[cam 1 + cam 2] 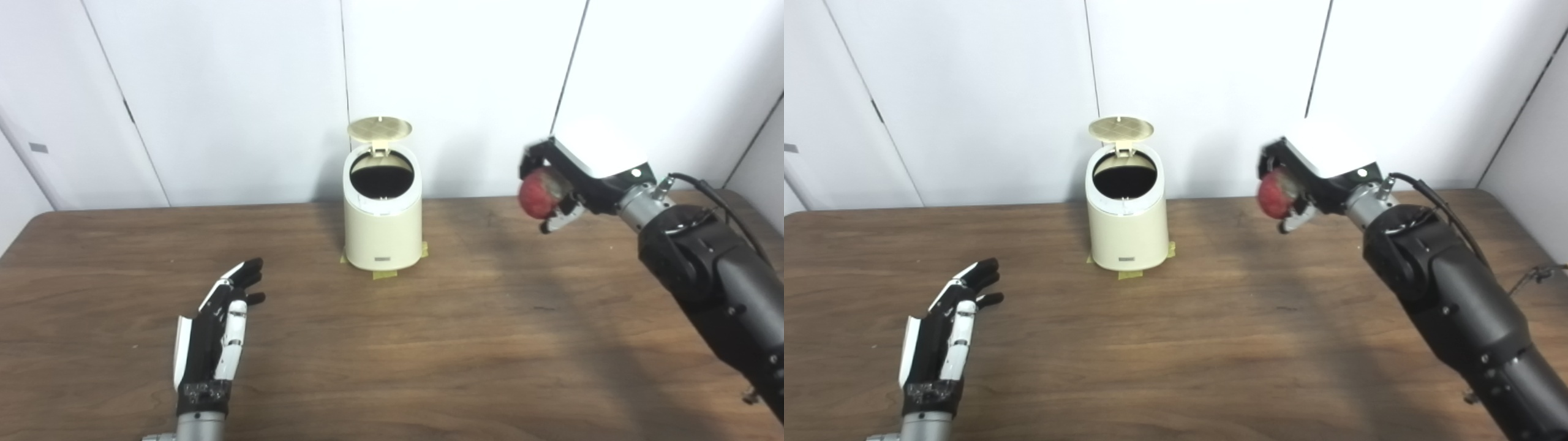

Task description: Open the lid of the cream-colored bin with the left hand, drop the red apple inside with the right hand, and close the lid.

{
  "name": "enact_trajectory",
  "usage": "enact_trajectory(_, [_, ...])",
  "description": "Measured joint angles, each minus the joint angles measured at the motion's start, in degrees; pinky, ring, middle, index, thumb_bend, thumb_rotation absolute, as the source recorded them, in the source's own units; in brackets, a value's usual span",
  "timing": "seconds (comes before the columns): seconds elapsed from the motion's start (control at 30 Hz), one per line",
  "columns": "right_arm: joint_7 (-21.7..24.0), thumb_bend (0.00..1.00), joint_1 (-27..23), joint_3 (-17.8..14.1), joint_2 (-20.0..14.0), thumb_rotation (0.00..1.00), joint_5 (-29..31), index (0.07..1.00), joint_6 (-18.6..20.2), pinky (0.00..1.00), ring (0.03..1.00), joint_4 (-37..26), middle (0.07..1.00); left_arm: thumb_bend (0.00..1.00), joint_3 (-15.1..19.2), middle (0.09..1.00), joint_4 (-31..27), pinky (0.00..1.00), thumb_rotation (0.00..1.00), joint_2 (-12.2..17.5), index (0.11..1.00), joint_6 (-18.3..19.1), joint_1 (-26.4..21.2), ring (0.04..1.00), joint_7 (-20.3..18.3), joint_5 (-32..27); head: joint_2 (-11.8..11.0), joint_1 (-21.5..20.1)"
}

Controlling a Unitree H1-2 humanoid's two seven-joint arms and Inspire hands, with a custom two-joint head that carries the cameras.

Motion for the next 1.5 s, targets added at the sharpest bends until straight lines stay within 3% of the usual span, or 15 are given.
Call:
enact_trajectory(0.1, [1.22,0.52,-0.06,-0.42,3.03,0.0,-1.1,0.458,0.15,0.44,0.482,-3.82,0.525,0.16,-0.14,0.838,0.12,0.73,0.78,-0.09,0.795,0.0,-0.02,0.836,0.05,0.02,-0.7,0.44])
enact_trajectory(0.17, [1.02,0.52,-0.18,-0.79,5.62,0.0,-0.94,0.469,-0.38,0.36,0.438,-4.32,0.531,0.16,-0.23,0.844,0.15,0.74,0.79,-0.14,0.8,0.0,-0.09,0.84,0.27,0.14,-1.23,0.7])
enact_trajectory(0.23, [0.61,0.52,-0.25,-1.0,8.08,0.0,-0.77,0.476,-1.37,0.35,0.426,-4.32,0.533,0.16,-0.41,0.851,0.2,0.75,0.8,-0.18,0.807,0.0,-0.15,0.846,0.63,0.22,-1.58,0.88])
enact_trajectory(0.43, [0.43,0.51,-1.63,-0.73,12.17,0.0,-0.85,0.483,-4.25,0.3,0.407,-4.45,0.561,0.11,-0.58,0.836,0.32,0.76,0.71,-0.53,0.796,-0.01,-0.16,0.834,1.39,-0.01,-2.11,1.58])
enact_trajectory(0.53, [-1.1,0.51,-2.96,-0.43,14.49,0.0,-0.55,0.48,-6.99,0.3,0.406,-2.83,0.565,0.13,-1.12,0.844,0.33,0.76,0.77,-0.75,0.809,-0.01,-0.17,0.839,1.54,0.13,-2.46,1.76])
enact_trajectory(0.6, [-2.63,0.51,-3.39,-0.15,16.0,0.0,-0.68,0.463,-8.61,0.35,0.427,-1.34,0.555,0.14,-1.43,0.851,0.33,0.77,0.83,-0.78,0.816,-0.02,-0.19,0.846,1.58,0.24,-3.34,1.93])
enact_trajectory(0.67, [-4.16,0.51,-3.44,0.23,16.85,0.0,-1.17,0.464,-10.11,0.36,0.426,0.08,0.553,0.15,-1.54,0.851,0.33,0.76,0.84,-0.83,0.815,-0.01,-0.2,0.846,1.83,0.33,-3.6,2.11])
enact_trajectory(0.8, [-6.19,0.51,-3.89,0.61,18.0,0.0,-2.55,0.483,-11.81,0.31,0.405,4.52,0.568,0.12,-1.6,0.844,0.37,0.76,0.73,-1.05,0.804,-0.02,-0.16,0.838,2.35,0.35,-4.05,2.37])
enact_trajectory(0.93, [-8.58,0.51,-5.8,0.91,18.96,0.0,-4.5,0.482,-12.93,0.28,0.387,9.23,0.567,0.14,-1.93,0.85,0.36,0.76,0.8,-1.17,0.813,-0.01,-0.15,0.843,2.65,0.76,-4.3,2.46])
enact_trajectory(1.23, [-16.08,0.51,-10.7,3.23,20.8,0.0,-7.35,0.47,-14.59,0.33,0.421,20.14,0.567,0.13,-2.28,0.848,0.36,0.77,0.81,-1.2,0.814,-0.01,-0.18,0.851,3.23,0.9,-4.22,2.72])
enact_trajectory(1.37, [-19.54,0.51,-11.92,3.76,21.2,0.0,-8.41,0.46,-14.97,0.34,0.435,24.13,0.569,0.1,-2.31,0.84,0.36,0.77,0.73,-1.26,0.805,-0.01,-0.18,0.844,3.36,0.86,-4.05,2.81])
enact_trajectory(1.5, [-23.3,0.51,-13.66,4.13,21.46,0.0,-8.87,0.462,-15.11,0.34,0.441,28.68,0.572,0.11,-2.47,0.84,0.36,0.76,0.75,-1.33,0.803,-0.02,-0.18,0.845,3.44,0.85,-4.13,2.72])
